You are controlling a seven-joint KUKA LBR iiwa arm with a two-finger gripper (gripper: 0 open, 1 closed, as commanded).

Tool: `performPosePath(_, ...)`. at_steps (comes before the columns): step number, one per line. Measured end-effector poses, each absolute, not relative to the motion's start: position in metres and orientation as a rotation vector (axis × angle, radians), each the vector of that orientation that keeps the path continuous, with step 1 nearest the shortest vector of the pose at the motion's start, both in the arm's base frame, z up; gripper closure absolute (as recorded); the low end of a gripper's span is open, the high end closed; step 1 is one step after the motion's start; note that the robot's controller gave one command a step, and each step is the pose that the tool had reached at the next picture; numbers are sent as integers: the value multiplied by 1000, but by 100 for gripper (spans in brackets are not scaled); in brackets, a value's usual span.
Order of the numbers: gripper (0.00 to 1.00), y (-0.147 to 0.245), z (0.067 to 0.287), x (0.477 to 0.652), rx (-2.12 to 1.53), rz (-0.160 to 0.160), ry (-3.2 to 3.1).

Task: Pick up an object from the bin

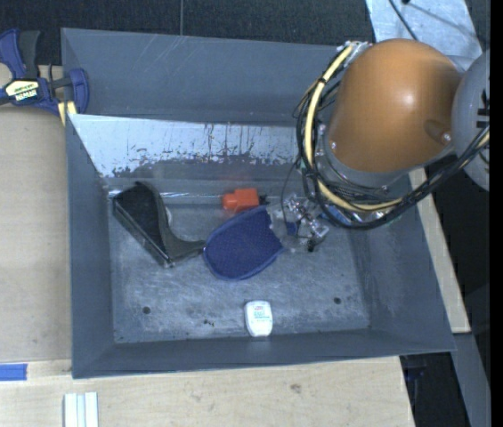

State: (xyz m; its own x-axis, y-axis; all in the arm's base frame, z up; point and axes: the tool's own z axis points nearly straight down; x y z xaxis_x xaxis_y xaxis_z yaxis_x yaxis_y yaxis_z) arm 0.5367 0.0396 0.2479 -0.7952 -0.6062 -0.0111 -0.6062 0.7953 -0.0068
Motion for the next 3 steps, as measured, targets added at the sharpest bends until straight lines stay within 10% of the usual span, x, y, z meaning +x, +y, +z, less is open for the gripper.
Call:
performPosePath(1, 100, 30, 145, 526, -510, 1, 3102)
performPosePath(2, 0, 30, 147, 527, -512, 0, 3098)
performPosePath(3, 0, 18, 69, 586, -741, 3, 3045)
